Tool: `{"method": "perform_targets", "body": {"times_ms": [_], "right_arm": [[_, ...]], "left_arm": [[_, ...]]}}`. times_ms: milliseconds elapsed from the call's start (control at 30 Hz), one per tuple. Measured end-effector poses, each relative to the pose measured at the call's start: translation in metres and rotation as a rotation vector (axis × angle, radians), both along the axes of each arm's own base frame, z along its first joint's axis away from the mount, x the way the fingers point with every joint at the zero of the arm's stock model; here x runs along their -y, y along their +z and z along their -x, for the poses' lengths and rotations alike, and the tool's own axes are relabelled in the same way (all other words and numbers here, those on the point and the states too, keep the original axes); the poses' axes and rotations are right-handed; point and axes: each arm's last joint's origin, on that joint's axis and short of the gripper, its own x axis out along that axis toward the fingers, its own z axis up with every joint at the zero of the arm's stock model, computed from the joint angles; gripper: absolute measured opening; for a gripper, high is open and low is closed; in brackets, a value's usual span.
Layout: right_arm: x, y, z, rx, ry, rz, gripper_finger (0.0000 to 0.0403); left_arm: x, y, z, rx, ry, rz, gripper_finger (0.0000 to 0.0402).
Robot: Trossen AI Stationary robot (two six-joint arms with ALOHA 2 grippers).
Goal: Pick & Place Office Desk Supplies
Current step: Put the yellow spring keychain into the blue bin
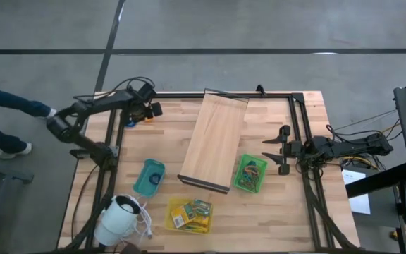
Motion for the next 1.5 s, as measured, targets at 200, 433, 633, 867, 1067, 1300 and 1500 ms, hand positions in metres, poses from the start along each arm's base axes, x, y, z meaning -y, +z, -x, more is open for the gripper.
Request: {"method": "perform_targets", "body": {"times_ms": [200, 433, 633, 867, 1067, 1300, 1500], "right_arm": [[0.0, 0.0, 0.0, 0.0, 0.0, 0.0, 0.0206], [0.0, 0.0, 0.0, 0.0, 0.0, 0.0, 0.0206], [0.0, 0.0, 0.0, 0.0, 0.0, 0.0, 0.0206], [0.0, 0.0, 0.0, 0.0, 0.0, 0.0, 0.0206], [0.0, 0.0, 0.0, 0.0, 0.0, 0.0, 0.0206], [0.0, 0.0, 0.0, 0.0, 0.0, 0.0, 0.0206], [0.0, 0.0, 0.0, 0.0, 0.0, 0.0, 0.0206]], "left_arm": [[-0.01, -0.016, 0.001, -0.035, 0.074, 0.055, 0.0129], [-0.02, -0.024, 0.007, -0.045, 0.114, 0.065, 0.0129], [-0.026, -0.024, 0.011, -0.047, 0.137, 0.04, 0.0129], [-0.026, -0.024, 0.011, -0.048, 0.145, 0.034, 0.0129], [-0.027, -0.024, 0.012, -0.051, 0.195, 0.009, 0.0129], [-0.029, -0.026, 0.012, -0.044, 0.233, 0.006, 0.0129], [-0.026, -0.028, 0.012, -0.009, 0.228, 0.055, 0.0129]]}}
